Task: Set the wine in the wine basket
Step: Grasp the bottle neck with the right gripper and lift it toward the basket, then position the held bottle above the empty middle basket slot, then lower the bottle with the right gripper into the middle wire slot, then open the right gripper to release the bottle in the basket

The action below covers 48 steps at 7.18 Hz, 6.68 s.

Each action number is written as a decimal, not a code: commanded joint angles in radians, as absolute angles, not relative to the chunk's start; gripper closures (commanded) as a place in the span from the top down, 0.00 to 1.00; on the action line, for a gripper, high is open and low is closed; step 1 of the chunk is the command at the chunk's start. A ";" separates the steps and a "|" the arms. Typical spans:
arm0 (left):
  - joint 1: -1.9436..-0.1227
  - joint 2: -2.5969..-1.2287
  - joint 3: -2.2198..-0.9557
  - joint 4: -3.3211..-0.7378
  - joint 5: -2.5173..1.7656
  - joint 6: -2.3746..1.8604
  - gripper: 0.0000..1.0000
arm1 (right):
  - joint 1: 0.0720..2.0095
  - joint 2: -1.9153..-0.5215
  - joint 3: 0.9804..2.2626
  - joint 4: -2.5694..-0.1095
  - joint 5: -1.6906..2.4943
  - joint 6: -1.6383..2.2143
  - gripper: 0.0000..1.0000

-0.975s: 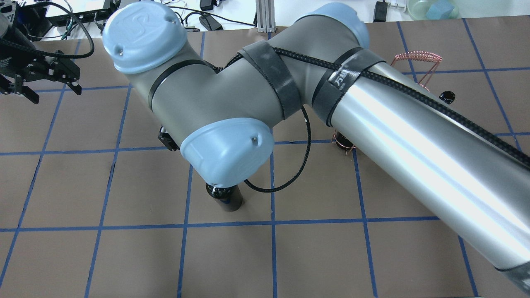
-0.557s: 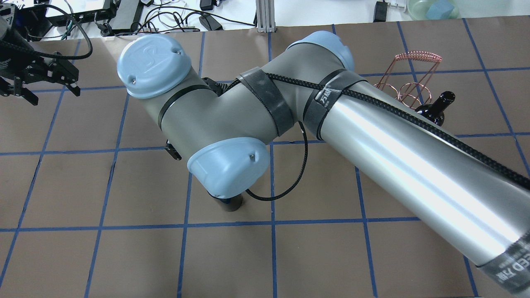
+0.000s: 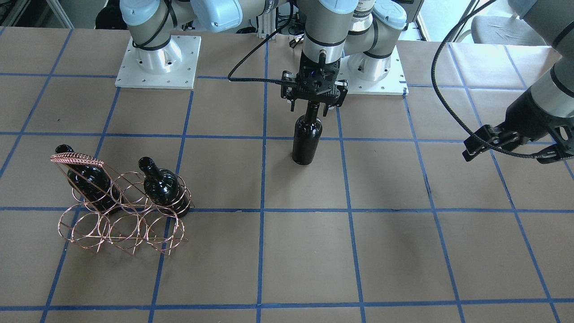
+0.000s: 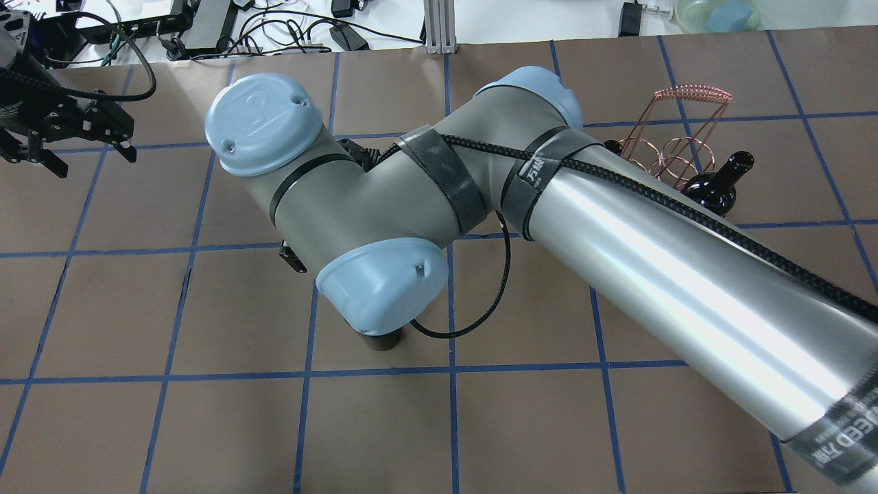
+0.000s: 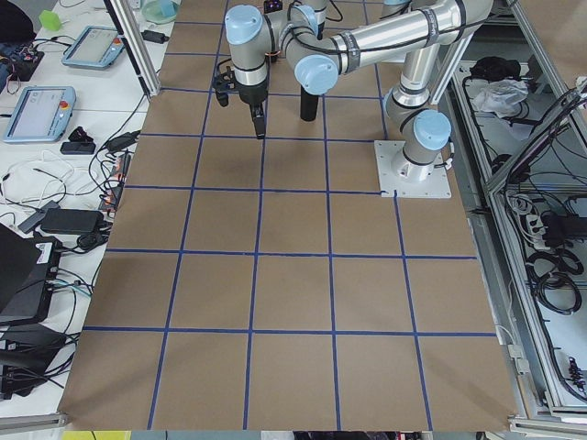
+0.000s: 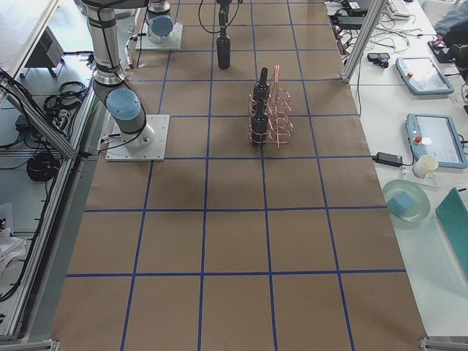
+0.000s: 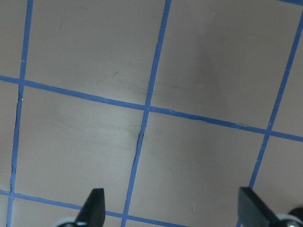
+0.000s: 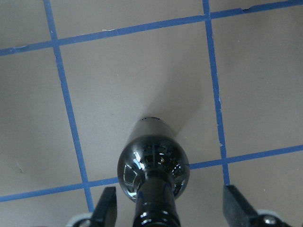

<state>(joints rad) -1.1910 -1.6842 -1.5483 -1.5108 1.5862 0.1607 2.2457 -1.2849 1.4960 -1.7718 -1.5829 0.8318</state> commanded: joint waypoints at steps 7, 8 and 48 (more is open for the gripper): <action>-1.203 -1.683 -1.552 -1.505 1.580 0.135 1.00 | 2.246 -1.284 1.508 -1.789 -1.548 0.828 0.54; -1.201 -1.677 -1.551 -1.505 1.589 0.144 1.00 | 2.246 -1.284 1.508 -1.795 -1.548 0.828 0.47; -1.451 -1.537 -1.554 -1.583 1.620 0.140 1.00 | 1.447 -1.417 1.597 -1.733 -1.586 0.040 0.12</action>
<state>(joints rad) -1.4511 -1.5387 -1.5537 -1.5830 1.6188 0.1396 1.4465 -1.4250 1.5630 -1.6874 -1.5855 0.0392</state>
